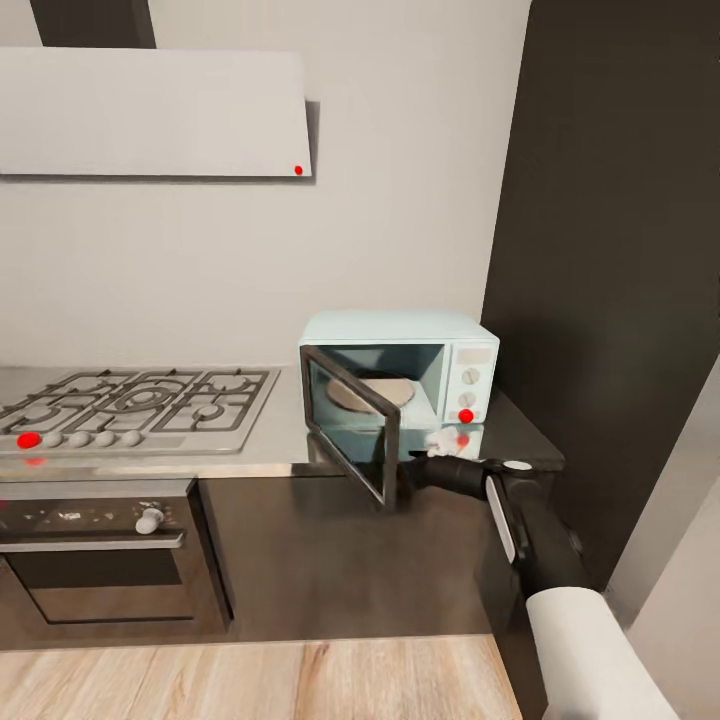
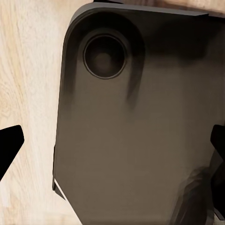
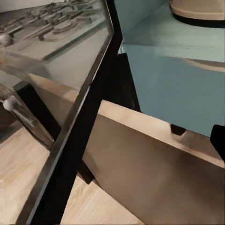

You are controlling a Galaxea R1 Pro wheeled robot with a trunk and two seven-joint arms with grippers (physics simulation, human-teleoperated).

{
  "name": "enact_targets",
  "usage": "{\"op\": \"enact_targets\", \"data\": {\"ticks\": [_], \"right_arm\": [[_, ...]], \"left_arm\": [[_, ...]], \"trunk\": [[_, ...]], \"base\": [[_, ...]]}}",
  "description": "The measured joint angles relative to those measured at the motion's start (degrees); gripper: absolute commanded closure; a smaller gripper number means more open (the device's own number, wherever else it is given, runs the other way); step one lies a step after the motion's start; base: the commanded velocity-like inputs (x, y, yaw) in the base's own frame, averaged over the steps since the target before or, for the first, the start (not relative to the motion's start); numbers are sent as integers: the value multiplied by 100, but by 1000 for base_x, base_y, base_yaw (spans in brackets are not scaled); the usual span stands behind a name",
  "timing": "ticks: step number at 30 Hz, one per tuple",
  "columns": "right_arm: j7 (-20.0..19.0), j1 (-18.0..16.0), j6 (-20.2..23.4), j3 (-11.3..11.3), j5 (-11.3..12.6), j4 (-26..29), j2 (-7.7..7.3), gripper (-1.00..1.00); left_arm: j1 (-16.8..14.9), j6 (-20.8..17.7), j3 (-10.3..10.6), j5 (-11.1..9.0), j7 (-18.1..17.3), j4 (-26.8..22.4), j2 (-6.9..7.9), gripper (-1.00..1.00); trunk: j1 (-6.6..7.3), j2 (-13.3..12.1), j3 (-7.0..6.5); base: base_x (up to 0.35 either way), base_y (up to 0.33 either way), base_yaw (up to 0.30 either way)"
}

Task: In the kitchen, take the popcorn bag from the countertop, put it into the microwave, and heat it until the popcorn is cooked so the cooked popcorn ends up inside the bag.

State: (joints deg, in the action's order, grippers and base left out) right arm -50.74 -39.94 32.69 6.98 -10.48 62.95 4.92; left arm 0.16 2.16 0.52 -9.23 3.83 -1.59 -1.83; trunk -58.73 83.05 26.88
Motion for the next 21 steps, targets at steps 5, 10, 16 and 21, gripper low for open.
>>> {"op": "enact_targets", "data": {"ticks": [5, 10, 16, 21], "right_arm": [[-88, 0, 38, -8, 5, 0, 313, -100], [-407, 89, 37, -17, -34, 1, 499, -100], [-511, 221, 32, -766, -65, 8, 462, -100], [-457, 232, 29, -810, -98, 51, 436, -100]], "left_arm": [[0, 3, 0, 0, -1, 0, 0, -100], [0, 3, 0, 0, -1, 0, 0, -100], [0, -5, 0, -15, 5, 0, 0, -100], [0, -6, 0, -17, 7, 0, 0, -100]], "trunk": [[0, 0, 0], [0, 0, 0], [0, 0, 0], [0, 0, 0]], "base": [[0, 0, 0], [0, 0, 0], [0, 0, 0], [-9, 9, 0]]}}
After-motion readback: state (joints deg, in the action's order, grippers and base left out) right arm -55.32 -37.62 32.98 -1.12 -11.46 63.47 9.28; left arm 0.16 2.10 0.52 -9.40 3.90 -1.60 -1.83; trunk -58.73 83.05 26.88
